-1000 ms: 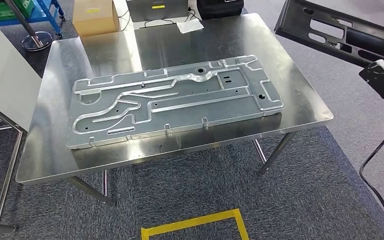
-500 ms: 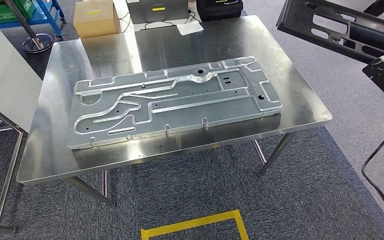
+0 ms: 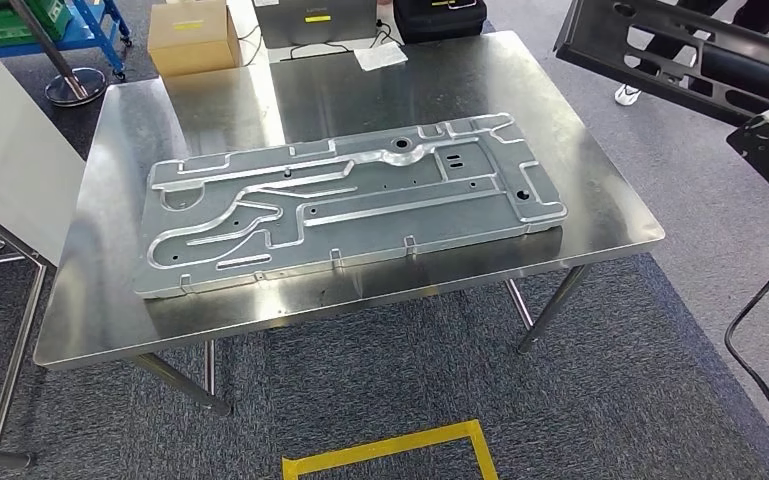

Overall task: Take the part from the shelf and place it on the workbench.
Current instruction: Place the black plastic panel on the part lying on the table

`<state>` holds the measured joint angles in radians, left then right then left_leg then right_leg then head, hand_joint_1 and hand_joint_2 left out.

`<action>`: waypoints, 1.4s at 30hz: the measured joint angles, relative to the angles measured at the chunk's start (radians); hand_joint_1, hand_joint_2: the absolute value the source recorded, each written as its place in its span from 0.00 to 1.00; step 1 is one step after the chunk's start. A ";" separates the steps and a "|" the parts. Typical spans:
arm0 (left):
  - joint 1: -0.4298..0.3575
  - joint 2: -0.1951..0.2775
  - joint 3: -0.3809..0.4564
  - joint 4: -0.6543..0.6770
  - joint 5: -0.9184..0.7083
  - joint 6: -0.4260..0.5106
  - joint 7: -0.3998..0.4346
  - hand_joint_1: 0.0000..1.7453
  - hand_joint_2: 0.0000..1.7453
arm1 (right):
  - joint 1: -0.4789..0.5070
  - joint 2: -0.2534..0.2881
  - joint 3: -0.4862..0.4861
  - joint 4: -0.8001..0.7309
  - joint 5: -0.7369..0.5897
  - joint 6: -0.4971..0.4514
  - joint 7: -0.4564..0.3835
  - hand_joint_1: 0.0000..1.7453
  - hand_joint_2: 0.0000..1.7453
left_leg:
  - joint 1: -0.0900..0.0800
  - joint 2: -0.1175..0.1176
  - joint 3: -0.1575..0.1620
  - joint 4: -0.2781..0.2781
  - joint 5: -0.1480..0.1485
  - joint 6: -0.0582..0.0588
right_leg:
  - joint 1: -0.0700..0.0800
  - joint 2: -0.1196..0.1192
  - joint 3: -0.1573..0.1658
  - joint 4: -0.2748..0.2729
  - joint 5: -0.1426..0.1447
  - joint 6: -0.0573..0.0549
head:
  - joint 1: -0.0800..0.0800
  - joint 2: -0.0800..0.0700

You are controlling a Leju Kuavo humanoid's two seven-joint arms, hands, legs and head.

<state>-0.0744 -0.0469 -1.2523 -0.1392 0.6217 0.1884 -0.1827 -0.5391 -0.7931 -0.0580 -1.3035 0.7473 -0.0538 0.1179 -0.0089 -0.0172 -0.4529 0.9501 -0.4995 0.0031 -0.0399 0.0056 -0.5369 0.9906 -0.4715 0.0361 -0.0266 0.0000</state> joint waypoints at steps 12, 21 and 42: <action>0.000 0.000 0.000 0.000 0.000 0.000 0.000 0.00 1.00 | 0.000 -0.002 0.000 0.000 0.000 0.000 0.000 1.00 1.00 | 0.000 0.000 0.000 0.000 0.000 0.000 | 0.000 0.000 0.000 0.000 0.000 0.000 | 0.000 0.000; 0.000 0.000 0.000 0.000 0.003 0.004 -0.001 0.00 1.00 | 0.000 -0.002 0.000 -0.001 0.006 0.004 -0.006 1.00 1.00 | 0.000 0.000 -0.002 -0.001 0.000 0.000 | 0.000 0.000 0.002 0.000 0.000 0.000 | 0.000 0.000; 0.015 0.010 0.067 0.000 0.161 0.070 -0.061 0.00 1.00 | 0.393 0.558 0.224 0.121 0.473 -0.406 -0.076 1.00 1.00 | 0.016 0.008 0.017 -0.006 -0.008 -0.011 | 0.019 0.006 0.018 -0.008 -0.004 -0.012 | -0.006 0.000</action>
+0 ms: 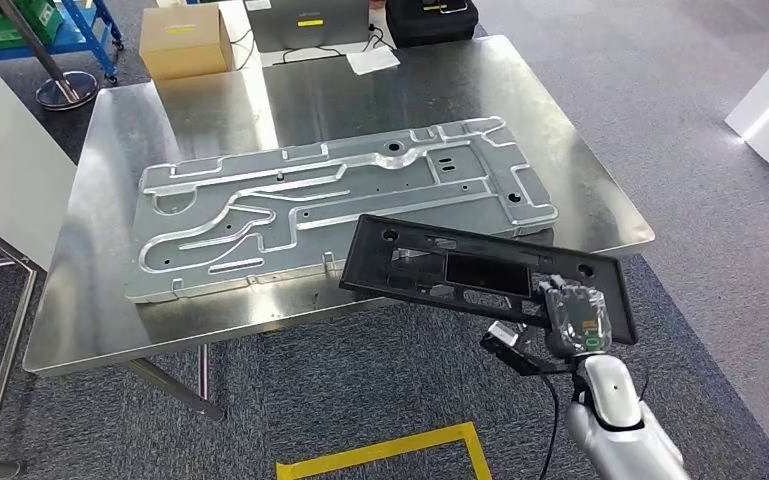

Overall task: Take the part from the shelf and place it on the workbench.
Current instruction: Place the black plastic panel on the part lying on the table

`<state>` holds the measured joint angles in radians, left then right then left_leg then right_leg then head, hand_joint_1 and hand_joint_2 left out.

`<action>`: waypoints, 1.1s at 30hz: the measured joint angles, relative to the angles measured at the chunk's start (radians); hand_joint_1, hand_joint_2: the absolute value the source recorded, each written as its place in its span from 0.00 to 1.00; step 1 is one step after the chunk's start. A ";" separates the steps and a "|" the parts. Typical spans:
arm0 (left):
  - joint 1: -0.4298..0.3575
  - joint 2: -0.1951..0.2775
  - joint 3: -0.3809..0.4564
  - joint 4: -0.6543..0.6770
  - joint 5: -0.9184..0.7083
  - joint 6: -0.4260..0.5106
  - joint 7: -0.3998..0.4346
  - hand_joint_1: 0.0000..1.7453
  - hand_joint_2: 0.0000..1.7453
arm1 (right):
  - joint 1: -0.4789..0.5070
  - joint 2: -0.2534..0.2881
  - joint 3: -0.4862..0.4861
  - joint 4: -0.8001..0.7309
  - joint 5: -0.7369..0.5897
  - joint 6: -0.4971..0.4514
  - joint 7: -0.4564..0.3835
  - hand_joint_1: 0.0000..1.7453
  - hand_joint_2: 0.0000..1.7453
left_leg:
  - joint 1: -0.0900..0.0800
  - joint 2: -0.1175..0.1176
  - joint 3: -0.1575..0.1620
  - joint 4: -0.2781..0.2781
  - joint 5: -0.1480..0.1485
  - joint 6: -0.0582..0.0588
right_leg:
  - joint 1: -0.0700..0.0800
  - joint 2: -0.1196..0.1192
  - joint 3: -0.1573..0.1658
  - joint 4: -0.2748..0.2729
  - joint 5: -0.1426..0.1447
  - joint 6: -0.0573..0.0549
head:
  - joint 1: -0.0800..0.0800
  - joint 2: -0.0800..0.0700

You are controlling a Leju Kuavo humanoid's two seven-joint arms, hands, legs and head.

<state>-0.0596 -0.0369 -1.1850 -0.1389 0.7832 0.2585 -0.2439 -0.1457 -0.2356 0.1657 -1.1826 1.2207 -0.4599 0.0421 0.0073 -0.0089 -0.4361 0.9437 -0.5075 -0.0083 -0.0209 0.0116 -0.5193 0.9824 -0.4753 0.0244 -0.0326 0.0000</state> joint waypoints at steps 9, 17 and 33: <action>-0.003 0.004 -0.008 0.000 0.000 -0.001 0.011 0.00 1.00 | -0.004 0.160 -0.008 0.334 0.025 -0.101 -0.023 1.00 1.00 | -0.001 0.003 0.004 0.000 0.000 0.000 | 0.000 0.004 0.003 0.000 0.000 0.000 | 0.000 0.000; -0.003 0.005 -0.009 0.000 0.000 -0.001 0.012 0.00 1.00 | -0.012 0.187 -0.013 0.407 0.024 -0.101 -0.027 1.00 1.00 | -0.002 0.004 0.006 0.000 -0.001 0.000 | -0.001 0.005 0.006 0.000 0.000 0.000 | 0.000 0.000; -0.001 0.013 -0.033 0.000 0.036 -0.010 -0.020 0.00 1.00 | -0.104 -0.007 -0.010 0.187 -0.024 0.122 0.024 1.00 1.00 | -0.008 0.006 0.001 0.002 0.002 0.004 | -0.010 0.006 0.004 0.001 0.004 0.004 | 0.000 0.000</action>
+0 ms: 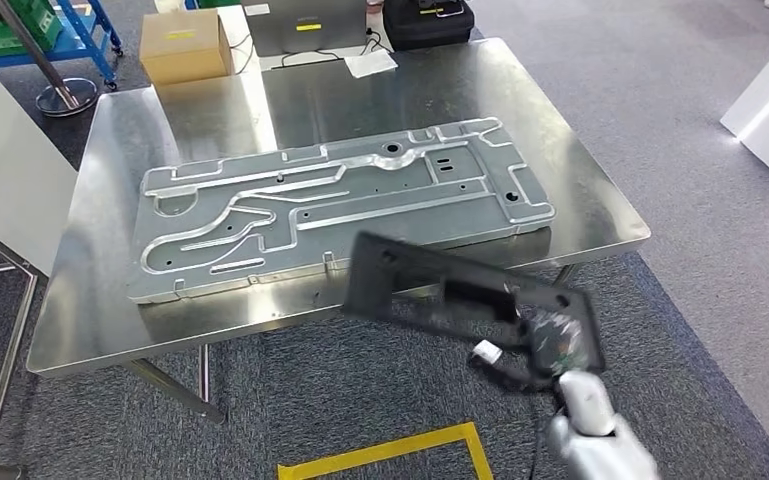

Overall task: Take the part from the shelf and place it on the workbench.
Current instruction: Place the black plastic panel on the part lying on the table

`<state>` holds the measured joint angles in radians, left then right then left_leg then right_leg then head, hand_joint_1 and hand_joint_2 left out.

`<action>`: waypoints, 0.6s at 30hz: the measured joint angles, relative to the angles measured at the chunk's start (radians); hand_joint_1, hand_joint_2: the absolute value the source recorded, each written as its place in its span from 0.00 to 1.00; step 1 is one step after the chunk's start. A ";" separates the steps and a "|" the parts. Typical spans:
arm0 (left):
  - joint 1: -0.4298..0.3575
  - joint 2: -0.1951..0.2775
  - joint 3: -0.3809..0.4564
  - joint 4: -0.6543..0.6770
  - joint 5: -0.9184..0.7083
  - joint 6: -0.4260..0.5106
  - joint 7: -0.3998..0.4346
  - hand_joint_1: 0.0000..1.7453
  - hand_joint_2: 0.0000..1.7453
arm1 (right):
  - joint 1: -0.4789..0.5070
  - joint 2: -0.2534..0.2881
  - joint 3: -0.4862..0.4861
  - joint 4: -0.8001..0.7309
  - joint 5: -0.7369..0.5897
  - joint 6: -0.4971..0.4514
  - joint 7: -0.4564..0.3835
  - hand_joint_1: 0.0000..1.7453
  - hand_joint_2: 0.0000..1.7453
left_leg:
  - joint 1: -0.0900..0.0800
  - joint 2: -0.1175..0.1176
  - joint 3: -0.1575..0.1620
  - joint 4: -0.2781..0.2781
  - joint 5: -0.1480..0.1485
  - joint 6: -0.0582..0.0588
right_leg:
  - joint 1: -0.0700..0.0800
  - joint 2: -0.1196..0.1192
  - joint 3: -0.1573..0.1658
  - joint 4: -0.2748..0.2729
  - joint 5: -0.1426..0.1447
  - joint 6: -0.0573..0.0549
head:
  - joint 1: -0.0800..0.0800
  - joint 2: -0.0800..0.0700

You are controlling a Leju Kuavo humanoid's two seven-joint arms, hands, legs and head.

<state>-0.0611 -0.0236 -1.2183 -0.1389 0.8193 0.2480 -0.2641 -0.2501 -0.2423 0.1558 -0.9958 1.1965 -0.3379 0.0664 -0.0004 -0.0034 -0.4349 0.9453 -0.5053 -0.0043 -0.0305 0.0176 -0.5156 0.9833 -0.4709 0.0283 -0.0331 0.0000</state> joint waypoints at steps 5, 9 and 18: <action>0.004 0.006 -0.010 0.000 0.026 0.000 -0.002 0.00 1.00 | -0.203 -0.272 -0.030 -0.185 -0.122 0.258 -0.046 1.00 1.00 | -0.004 0.001 -0.006 0.005 0.001 0.003 | -0.003 0.001 -0.003 0.000 0.004 0.006 | 0.000 0.000; 0.005 0.012 -0.014 0.002 0.051 -0.002 0.006 0.00 1.00 | -0.440 -0.486 -0.016 -0.306 -0.265 0.528 -0.035 1.00 1.00 | -0.011 -0.006 -0.013 0.006 0.006 0.009 | -0.011 -0.006 -0.015 0.003 0.005 0.009 | 0.000 0.000; 0.003 0.013 -0.026 0.003 0.074 -0.005 0.007 0.00 1.00 | -0.601 -0.765 0.048 -0.469 -0.425 0.527 0.066 1.00 1.00 | -0.007 -0.009 -0.013 0.005 0.003 0.010 | -0.006 -0.009 -0.012 -0.001 0.002 0.010 | 0.000 0.000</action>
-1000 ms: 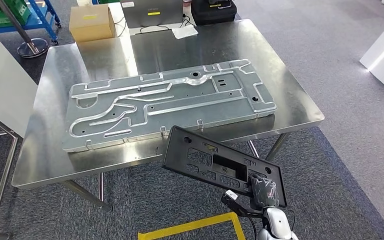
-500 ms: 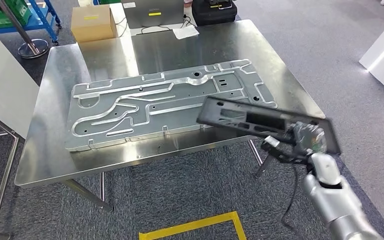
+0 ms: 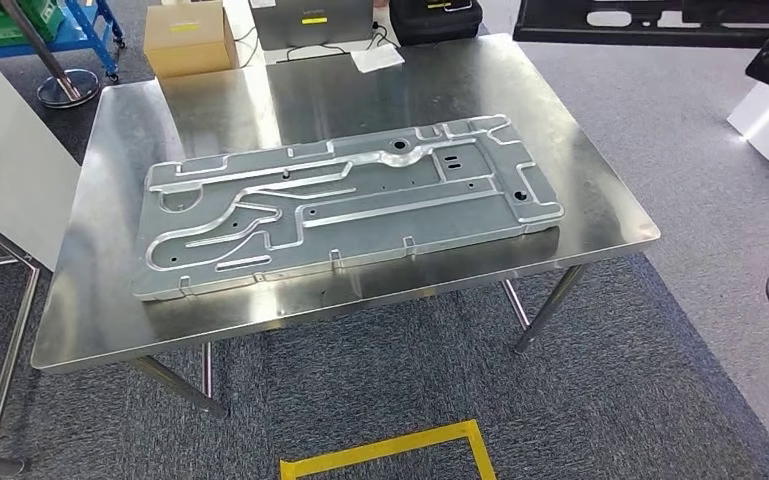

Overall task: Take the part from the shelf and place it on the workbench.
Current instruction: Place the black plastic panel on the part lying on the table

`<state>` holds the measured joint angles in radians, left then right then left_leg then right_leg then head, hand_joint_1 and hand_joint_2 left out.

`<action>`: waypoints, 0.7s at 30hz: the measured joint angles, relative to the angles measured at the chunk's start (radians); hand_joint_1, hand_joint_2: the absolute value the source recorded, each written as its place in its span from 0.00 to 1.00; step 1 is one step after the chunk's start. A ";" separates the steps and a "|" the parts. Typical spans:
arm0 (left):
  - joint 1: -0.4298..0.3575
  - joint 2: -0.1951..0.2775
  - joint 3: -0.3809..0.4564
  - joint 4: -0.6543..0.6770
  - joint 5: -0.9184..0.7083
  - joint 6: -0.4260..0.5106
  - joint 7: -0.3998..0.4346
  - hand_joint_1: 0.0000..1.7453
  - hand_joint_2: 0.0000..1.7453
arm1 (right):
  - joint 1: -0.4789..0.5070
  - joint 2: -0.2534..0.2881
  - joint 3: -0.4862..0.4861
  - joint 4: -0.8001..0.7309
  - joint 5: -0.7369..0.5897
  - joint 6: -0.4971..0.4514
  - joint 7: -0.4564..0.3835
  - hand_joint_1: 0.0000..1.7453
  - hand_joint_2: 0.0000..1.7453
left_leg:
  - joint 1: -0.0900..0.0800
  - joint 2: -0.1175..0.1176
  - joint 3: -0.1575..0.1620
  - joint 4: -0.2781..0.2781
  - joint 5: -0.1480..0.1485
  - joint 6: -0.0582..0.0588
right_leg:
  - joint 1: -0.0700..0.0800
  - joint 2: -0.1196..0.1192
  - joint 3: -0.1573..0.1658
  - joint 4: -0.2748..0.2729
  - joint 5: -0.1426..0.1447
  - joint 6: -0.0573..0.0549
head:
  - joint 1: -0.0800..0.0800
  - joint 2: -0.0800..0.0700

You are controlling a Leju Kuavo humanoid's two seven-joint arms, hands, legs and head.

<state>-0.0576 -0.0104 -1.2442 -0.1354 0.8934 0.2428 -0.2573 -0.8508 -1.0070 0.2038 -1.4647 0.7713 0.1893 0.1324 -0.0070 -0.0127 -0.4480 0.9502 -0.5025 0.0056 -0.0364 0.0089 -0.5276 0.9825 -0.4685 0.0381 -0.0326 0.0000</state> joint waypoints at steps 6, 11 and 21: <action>-0.001 0.000 -0.004 0.000 0.004 0.002 0.001 0.00 1.00 | 0.054 -0.066 0.002 -0.023 -0.020 -0.046 0.008 1.00 1.00 | 0.000 0.004 0.002 0.000 -0.001 0.001 | 0.000 0.003 0.001 0.000 0.000 0.000 | 0.000 0.000; -0.002 0.000 -0.008 0.000 0.005 0.005 0.001 0.00 1.00 | 0.071 -0.090 0.002 -0.030 -0.021 -0.046 0.009 1.00 1.00 | 0.000 0.004 0.003 0.000 -0.001 0.001 | 0.000 0.004 0.001 0.000 0.000 0.000 | 0.000 0.000; -0.003 -0.001 -0.015 0.000 0.015 0.005 0.003 0.00 1.00 | 0.143 -0.080 -0.031 -0.025 -0.004 -0.094 -0.025 1.00 1.00 | 0.001 0.005 -0.001 -0.001 -0.001 0.001 | 0.001 0.005 0.002 0.000 0.000 0.000 | 0.000 0.000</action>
<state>-0.0610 -0.0110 -1.2594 -0.1354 0.9081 0.2475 -0.2543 -0.7074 -1.0868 0.1726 -1.4897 0.7670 0.0955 0.1078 -0.0062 -0.0079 -0.4494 0.9492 -0.5036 0.0064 -0.0359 0.0135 -0.5255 0.9825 -0.4683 0.0383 -0.0326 0.0000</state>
